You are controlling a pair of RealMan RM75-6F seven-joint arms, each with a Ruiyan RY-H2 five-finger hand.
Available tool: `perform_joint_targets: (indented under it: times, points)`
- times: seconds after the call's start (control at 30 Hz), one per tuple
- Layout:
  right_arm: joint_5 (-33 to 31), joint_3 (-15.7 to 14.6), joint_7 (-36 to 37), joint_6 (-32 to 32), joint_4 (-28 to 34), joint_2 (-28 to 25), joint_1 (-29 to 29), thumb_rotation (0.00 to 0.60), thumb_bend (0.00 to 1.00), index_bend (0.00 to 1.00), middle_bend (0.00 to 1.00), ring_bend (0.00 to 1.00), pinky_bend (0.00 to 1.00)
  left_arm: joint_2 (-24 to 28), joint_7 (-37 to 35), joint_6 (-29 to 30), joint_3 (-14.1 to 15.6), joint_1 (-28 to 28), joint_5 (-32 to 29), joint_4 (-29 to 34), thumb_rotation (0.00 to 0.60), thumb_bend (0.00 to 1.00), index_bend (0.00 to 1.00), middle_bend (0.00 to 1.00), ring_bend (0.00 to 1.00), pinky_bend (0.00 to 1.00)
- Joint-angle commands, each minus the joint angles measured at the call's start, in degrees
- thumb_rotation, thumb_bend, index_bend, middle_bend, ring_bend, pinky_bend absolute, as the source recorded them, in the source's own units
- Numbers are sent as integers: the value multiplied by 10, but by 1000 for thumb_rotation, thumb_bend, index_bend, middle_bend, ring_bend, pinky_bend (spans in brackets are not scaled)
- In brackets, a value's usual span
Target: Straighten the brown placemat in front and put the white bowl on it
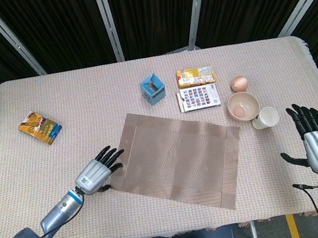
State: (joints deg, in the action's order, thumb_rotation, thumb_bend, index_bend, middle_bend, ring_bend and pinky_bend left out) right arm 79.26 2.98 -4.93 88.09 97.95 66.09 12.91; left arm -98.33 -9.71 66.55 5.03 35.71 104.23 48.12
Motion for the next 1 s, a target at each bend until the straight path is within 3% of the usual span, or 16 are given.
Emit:
perform_joint_targets:
  times: [0.03,0.4,0.87,1.0]
  points:
    - [2,3,1,1,0,0,-2,600,0,0,0,0,0,-2,0,1,1,4,-1,-5,600,125,281,0,0,0]
    - [12,10,2,-1,3,-2,-9,600,0,0,0,0,0,-9,2,5,5,14,-4,-1,600,192,294,0,0,0]
    - [22,17,1,-3,12,-6,-18,600,0,0,0,0,0,-3,20,4,3,29,-10,31,600,197,298,0,0,0]
    - [25,20,3,-4,13,-8,-20,600,0,0,0,0,0,-9,26,-3,2,33,-15,38,600,274,315,0,0,0]
